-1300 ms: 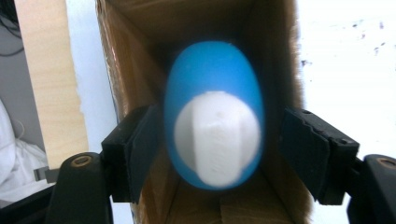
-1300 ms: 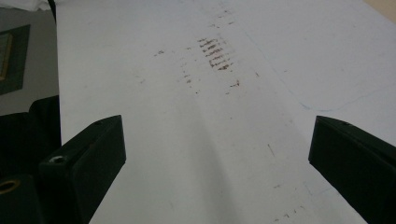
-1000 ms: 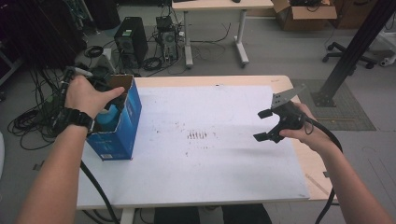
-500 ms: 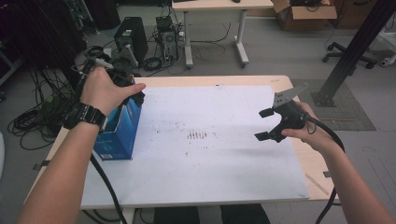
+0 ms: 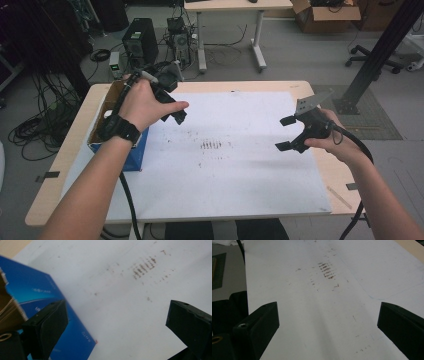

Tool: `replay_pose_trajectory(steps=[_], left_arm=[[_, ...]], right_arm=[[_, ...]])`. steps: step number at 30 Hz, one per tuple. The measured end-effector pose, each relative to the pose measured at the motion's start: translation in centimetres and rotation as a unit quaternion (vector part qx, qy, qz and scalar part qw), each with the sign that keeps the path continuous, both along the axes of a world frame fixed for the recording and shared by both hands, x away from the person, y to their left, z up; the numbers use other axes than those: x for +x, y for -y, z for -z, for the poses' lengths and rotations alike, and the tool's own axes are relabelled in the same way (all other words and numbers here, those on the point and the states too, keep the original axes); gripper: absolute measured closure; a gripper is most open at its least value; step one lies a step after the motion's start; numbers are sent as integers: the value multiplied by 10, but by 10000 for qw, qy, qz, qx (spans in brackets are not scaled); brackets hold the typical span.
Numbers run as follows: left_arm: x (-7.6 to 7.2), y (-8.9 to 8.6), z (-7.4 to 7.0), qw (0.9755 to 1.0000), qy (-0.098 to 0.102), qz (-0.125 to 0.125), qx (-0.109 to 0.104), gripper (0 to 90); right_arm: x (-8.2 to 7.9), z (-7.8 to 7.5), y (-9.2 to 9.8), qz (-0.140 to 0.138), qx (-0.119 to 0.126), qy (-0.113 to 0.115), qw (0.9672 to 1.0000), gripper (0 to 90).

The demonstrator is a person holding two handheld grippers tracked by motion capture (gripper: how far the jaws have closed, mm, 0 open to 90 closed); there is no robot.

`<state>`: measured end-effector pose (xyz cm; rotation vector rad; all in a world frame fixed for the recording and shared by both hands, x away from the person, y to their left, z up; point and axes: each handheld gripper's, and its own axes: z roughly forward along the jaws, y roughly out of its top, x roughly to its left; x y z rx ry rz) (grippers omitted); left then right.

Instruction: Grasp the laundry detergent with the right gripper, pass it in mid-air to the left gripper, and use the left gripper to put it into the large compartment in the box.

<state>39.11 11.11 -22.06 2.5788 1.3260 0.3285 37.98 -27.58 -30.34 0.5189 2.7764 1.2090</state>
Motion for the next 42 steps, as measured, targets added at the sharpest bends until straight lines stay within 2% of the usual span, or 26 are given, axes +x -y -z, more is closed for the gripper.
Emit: replay_pose_trajectory(steps=[3, 8, 11, 13, 24, 29, 42], left_arm=[[-2, 12, 7, 9997, -46, 233, -41, 46], [-5, 30, 21, 9981, -145, 593, 17, 45], [-6, 39, 29, 9966, -137, 815, 40, 45], [-7, 44, 34, 9955, -198, 931, 22, 46], [-7, 53, 55, 9931, -376, 1112, 63, 46], [-7, 55, 56, 9921, -404, 1180, 105, 47], [-9, 53, 55, 9924, -364, 1173, 89, 46]], right_arm=[[0, 0, 0, -14, -18, 1, 10000, 38], [-2, 2, 0, -44, -66, -5, 10000, 36], [-2, 3, 0, -64, -89, -14, 9999, 36], [-1, 4, 0, -60, -94, -26, 9999, 36], [1, 8, -1, -78, -134, -64, 9999, 34], [2, 9, -2, -66, -134, -66, 9999, 34], [0, 8, -1, -67, -139, -60, 9999, 34]])
